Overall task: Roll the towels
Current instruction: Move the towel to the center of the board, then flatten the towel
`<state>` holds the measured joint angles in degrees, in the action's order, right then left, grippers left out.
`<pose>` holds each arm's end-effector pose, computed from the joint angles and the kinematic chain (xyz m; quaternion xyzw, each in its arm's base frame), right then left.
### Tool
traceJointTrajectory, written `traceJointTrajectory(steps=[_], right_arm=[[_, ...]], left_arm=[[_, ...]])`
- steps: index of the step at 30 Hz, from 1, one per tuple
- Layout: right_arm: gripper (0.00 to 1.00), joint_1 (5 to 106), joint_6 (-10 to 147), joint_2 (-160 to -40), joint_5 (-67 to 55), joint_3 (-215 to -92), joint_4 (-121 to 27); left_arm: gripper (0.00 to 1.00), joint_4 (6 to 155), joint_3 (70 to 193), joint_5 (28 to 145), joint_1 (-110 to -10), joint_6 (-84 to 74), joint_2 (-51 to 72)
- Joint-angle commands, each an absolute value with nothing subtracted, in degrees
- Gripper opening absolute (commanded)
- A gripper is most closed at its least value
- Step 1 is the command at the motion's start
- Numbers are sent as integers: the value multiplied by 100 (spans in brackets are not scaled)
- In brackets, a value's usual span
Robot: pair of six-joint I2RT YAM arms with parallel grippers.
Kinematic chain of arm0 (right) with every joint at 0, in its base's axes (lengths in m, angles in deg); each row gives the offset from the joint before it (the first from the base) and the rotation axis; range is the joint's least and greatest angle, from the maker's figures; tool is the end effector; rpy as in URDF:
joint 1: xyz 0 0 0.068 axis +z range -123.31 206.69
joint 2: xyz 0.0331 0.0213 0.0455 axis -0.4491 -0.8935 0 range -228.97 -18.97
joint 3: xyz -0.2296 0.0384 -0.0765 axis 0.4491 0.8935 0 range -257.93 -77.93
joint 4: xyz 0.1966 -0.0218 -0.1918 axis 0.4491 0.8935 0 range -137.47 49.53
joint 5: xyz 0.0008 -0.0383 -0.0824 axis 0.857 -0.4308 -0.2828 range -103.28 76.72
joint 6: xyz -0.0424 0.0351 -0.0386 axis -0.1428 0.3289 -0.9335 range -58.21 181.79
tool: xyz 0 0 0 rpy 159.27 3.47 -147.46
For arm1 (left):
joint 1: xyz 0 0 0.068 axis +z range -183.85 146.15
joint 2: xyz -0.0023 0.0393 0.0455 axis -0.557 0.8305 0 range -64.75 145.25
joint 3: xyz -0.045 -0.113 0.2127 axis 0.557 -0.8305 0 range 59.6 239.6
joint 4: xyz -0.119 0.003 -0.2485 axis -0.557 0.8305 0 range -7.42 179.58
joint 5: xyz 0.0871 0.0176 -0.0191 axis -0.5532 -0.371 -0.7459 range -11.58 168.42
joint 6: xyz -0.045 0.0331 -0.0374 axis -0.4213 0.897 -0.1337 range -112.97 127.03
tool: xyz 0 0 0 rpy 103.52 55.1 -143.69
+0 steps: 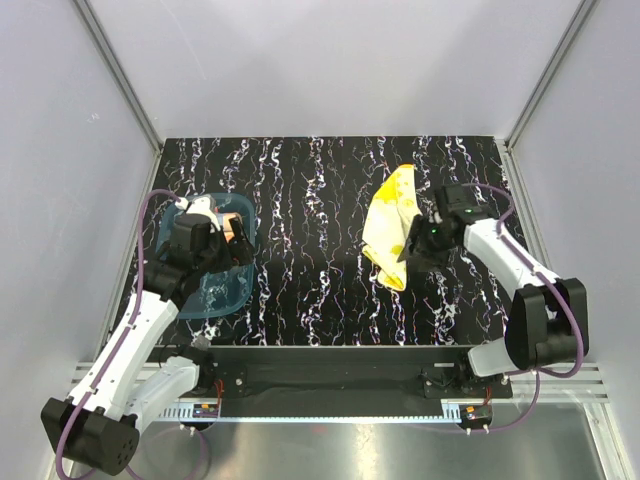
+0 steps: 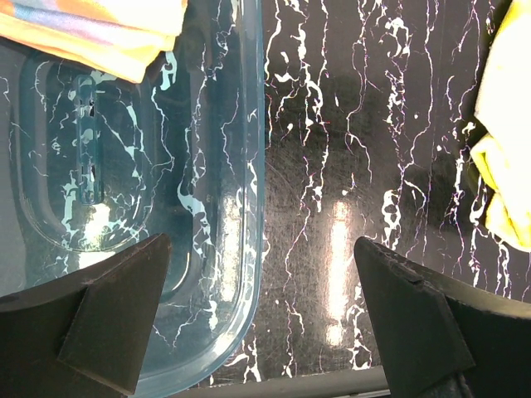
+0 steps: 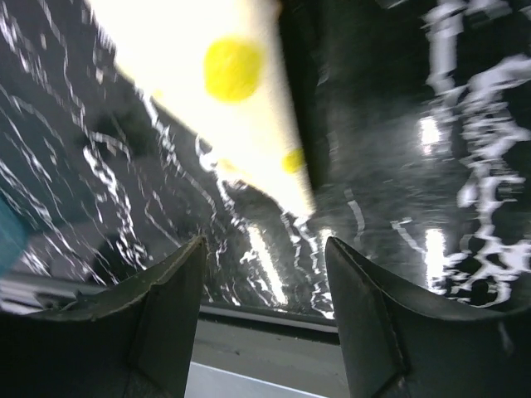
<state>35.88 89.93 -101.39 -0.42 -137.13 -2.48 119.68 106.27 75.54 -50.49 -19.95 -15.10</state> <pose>0.2926 0.0595 0.1820 0.1398 0.9660 0.1642 0.1428 0.2193 -0.0627 0.2570 -0.0922 0.9017 -0.1356 0.4002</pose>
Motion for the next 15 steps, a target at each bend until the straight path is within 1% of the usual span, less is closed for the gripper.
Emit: traceJointTrajectory(steps=[1,5,9,11,13,15], right_arm=[[67,4065,9254,-10220,-387,-13516,-511],[68,4417,9447,-10387,-712,-13287,-537],[68,5250,9790,-10641,-985,-13225,-651],[66,5585,9949,-10870,-1116,-13400,-626],[64,5997,10089,-11002,-1634,-13723,-485],[63,6192,10134,-11221,-1968,-13936,-327]], left_arm=[[99,11765,10758,7420,-5099,-1898,-1491],[99,11765,10758,7411,-5108,-1898,-1509],[99,11765,10776,7429,-5108,-1881,-1509],[99,11782,10785,7420,-5108,-1863,-1500],[99,11791,10785,7411,-5108,-1863,-1500],[99,11791,10785,7402,-5108,-1872,-1526]])
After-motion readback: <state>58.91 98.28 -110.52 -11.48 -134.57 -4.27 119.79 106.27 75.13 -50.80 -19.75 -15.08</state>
